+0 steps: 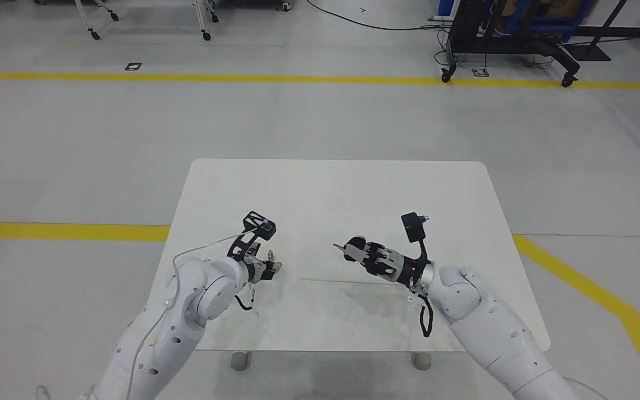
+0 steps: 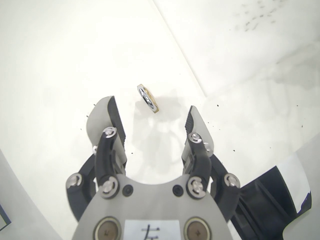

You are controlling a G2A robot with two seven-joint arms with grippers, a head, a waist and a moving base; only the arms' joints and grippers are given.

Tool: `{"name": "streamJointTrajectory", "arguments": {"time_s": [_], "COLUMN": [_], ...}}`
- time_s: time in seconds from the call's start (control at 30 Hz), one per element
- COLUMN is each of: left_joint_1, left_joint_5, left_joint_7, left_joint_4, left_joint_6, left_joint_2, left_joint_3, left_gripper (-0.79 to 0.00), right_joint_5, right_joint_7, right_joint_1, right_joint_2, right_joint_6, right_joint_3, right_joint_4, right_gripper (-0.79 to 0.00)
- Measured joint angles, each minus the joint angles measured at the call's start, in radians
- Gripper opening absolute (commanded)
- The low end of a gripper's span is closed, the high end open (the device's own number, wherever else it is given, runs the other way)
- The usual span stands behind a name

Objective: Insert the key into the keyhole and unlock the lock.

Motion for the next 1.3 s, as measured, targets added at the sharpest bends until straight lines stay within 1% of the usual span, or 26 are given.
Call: {"name": "streamJointTrajectory", "arguments": {"time_s": [0.13,0.2,0.3,0.37,0.53,0.67,0.73,0.77,0.8,0.83,0.87,1.07,1.3], "left_joint_1": [-0.019,-0.023,-0.031,-0.038,-0.053,-0.065,-0.070,-0.072,-0.074,-0.077,-0.079,-0.098,-0.108], "left_joint_5": [-0.002,-0.004,-0.009,-0.009,-0.009,-0.007,-0.005,-0.006,-0.007,-0.008,-0.008,-0.007,0.014], "left_joint_7": [-0.002,-0.003,-0.009,-0.009,-0.008,-0.012,-0.014,-0.014,-0.013,-0.011,-0.009,-0.017,-0.033], "left_joint_4": [0.024,0.030,0.040,0.047,0.070,0.086,0.094,0.098,0.101,0.106,0.110,0.133,0.137], "left_joint_6": [0.003,0.003,0.000,-0.002,0.012,0.022,0.023,0.024,0.024,0.025,0.026,0.020,-0.012], "left_joint_2": [-0.007,-0.009,-0.013,-0.015,-0.022,-0.026,-0.028,-0.029,-0.030,-0.032,-0.033,-0.042,-0.045], "left_joint_3": [0.015,0.020,0.028,0.033,0.041,0.046,0.049,0.050,0.052,0.053,0.055,0.076,0.085], "left_gripper": [-0.480,-0.514,-0.536,-0.542,-0.523,-0.523,-0.536,-0.554,-0.650,-0.767,-0.785,-0.785,-0.785], "right_joint_5": [0.000,0.000,0.000,0.000,0.000,0.000,0.000,0.000,0.000,0.000,0.000,0.000,0.000], "right_joint_7": [0.000,0.000,0.000,0.000,0.000,0.000,0.000,0.000,0.000,0.000,0.000,0.000,0.000], "right_joint_1": [0.000,0.000,0.000,0.000,0.000,0.000,0.000,0.000,0.000,0.000,0.000,0.000,0.000], "right_joint_2": [0.000,0.000,0.000,0.000,0.000,0.000,0.000,0.000,0.000,0.000,0.000,0.000,0.000], "right_joint_6": [0.000,0.000,0.000,0.000,0.000,0.000,0.000,0.000,0.000,0.000,0.000,0.000,0.000], "right_joint_3": [0.000,0.000,0.000,0.000,0.000,0.000,0.000,0.000,0.000,0.000,0.000,0.000,0.000], "right_joint_4": [0.000,0.000,0.000,0.000,0.000,0.000,0.000,0.000,0.000,0.000,0.000,0.000,0.000], "right_gripper": [-0.785,-0.785,-0.785,-0.785,-0.785,-0.785,-0.785,-0.785,-0.785,-0.785,-0.785,-0.785,-0.785]}}
